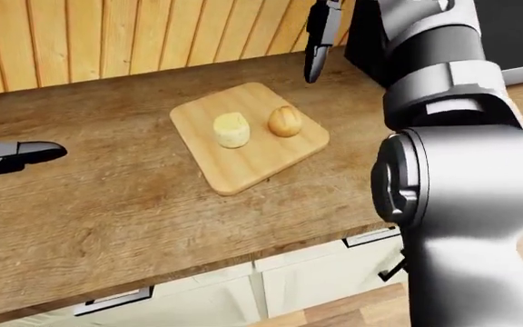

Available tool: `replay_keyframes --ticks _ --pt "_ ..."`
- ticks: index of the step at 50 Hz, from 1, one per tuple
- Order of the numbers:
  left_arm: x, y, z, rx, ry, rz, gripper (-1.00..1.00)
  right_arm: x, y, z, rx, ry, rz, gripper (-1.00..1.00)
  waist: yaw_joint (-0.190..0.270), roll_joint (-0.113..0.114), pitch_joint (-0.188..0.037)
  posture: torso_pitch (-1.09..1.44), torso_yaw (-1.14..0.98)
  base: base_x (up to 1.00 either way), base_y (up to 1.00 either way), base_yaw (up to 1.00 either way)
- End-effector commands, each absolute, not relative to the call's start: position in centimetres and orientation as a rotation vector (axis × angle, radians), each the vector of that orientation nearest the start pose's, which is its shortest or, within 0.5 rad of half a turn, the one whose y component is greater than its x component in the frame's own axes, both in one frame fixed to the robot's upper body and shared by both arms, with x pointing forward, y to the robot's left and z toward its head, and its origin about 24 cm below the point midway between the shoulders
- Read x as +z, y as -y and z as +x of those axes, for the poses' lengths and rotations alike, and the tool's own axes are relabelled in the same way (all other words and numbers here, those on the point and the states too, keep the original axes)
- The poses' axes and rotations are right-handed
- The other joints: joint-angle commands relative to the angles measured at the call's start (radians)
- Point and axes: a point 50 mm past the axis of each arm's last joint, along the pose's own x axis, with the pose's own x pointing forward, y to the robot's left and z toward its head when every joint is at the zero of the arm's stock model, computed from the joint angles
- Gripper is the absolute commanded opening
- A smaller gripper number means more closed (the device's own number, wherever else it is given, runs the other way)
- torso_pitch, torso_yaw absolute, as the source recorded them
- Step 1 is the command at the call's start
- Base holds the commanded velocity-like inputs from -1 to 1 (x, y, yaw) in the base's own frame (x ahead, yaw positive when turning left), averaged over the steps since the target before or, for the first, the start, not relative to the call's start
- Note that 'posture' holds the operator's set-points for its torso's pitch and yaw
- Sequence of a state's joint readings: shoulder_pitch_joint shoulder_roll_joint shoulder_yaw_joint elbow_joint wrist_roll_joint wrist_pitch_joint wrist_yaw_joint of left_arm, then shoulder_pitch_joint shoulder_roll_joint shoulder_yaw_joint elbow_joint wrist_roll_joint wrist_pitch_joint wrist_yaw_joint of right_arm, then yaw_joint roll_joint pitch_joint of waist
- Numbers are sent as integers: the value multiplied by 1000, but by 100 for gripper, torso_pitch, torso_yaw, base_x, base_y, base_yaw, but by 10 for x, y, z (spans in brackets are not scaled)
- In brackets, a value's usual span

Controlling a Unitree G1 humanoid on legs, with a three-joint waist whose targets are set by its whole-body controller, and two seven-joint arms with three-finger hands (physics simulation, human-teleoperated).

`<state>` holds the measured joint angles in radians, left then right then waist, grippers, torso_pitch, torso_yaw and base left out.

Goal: Place the bread and cheese on the cutting board.

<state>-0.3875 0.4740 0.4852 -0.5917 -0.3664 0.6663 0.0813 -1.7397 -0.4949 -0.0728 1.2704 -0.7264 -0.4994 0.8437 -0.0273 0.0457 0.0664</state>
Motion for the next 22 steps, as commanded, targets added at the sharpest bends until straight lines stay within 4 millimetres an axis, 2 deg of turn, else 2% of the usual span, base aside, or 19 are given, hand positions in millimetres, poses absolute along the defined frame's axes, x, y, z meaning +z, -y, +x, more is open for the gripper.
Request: replay_keyframes --ticks 1,6,13,18,22 --pt "273 -258 236 261 522 115 100 422 142 370 561 505 -1294 100 0 1 -28 0 0 0 0 0" --pt "274 -258 236 260 524 116 100 429 158 364 531 513 -1273 100 0 -2 -26 0 0 0 0 0" --pt "275 -257 235 258 527 117 100 450 179 349 434 583 -1222 100 1 -4 -25 0 0 0 0 0" --pt "276 -256 235 255 527 120 100 466 207 331 339 597 -1183 100 4 -9 -23 0 0 0 0 0" --pt "278 -255 235 252 529 123 100 472 218 322 304 605 -1161 100 6 -13 -21 0 0 0 0 0"
